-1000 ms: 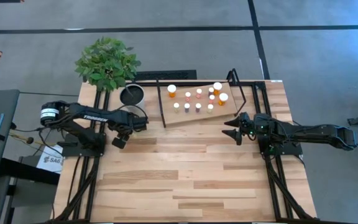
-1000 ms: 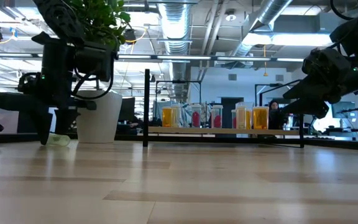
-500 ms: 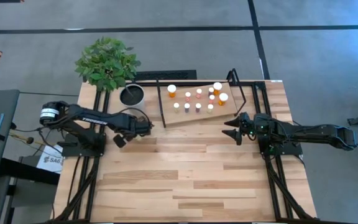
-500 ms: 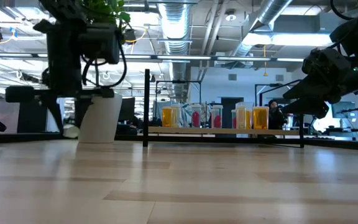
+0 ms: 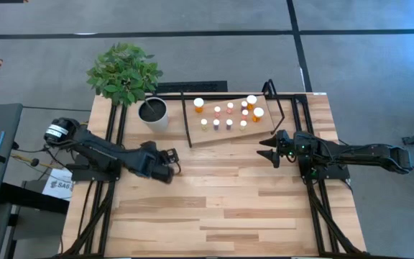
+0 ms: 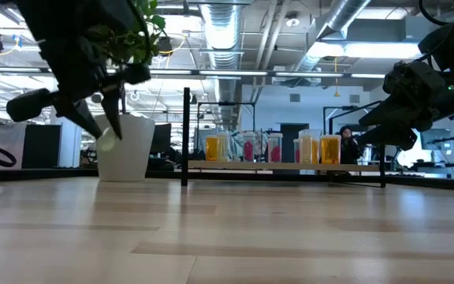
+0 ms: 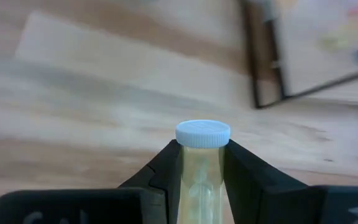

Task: Pick and place medicine bottles onto shelf by color
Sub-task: Put the yellow pill bottle on the shelf

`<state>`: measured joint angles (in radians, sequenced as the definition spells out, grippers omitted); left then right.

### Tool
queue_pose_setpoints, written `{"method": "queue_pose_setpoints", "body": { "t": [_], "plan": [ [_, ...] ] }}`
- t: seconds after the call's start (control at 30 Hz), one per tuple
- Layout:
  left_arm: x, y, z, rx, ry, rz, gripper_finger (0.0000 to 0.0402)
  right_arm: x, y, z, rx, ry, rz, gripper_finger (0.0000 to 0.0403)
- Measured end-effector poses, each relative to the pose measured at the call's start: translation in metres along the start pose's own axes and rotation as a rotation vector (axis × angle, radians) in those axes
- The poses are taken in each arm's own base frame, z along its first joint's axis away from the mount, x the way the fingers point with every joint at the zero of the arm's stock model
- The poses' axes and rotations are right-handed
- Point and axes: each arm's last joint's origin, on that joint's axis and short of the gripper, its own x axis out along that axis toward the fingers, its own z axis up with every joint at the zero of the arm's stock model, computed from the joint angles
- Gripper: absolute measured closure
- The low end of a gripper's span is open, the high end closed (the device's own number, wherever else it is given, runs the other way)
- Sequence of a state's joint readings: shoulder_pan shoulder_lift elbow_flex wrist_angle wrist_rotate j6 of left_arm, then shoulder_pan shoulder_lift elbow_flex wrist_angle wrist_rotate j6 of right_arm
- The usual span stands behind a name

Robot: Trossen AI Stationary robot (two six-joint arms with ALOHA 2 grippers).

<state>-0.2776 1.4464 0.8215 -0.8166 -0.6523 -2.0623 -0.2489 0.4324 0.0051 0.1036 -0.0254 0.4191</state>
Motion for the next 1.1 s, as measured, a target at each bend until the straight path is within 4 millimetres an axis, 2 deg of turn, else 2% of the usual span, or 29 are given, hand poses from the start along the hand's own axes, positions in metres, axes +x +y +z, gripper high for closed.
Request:
{"method": "queue_pose_setpoints", "body": {
  "t": [0.23, 0.37, 0.47, 0.6, 1.1],
  "plan": [
    [-0.019, 0.005, -0.014, 0.161, -0.200, -0.205, 0.0321, 0.000, 0.000, 0.000, 0.000, 0.000, 0.000, 0.0102],
    [-0.024, 0.006, -0.017, 0.286, -0.292, -0.261, 0.0321, 0.000, 0.000, 0.000, 0.000, 0.000, 0.000, 0.0102],
    [-0.026, 0.006, -0.018, 0.352, -0.331, -0.272, 0.0321, 0.000, 0.000, 0.000, 0.000, 0.000, 0.000, 0.0102],
    [-0.018, 0.009, -0.025, 0.426, -0.380, -0.270, 0.0321, 0.000, 0.000, 0.000, 0.000, 0.000, 0.000, 0.0102],
    [-0.011, 0.043, -0.116, 0.513, -0.525, -0.587, 0.0321, 0.000, 0.000, -0.001, 0.000, 0.009, -0.004, 0.0102]
  ]
}}
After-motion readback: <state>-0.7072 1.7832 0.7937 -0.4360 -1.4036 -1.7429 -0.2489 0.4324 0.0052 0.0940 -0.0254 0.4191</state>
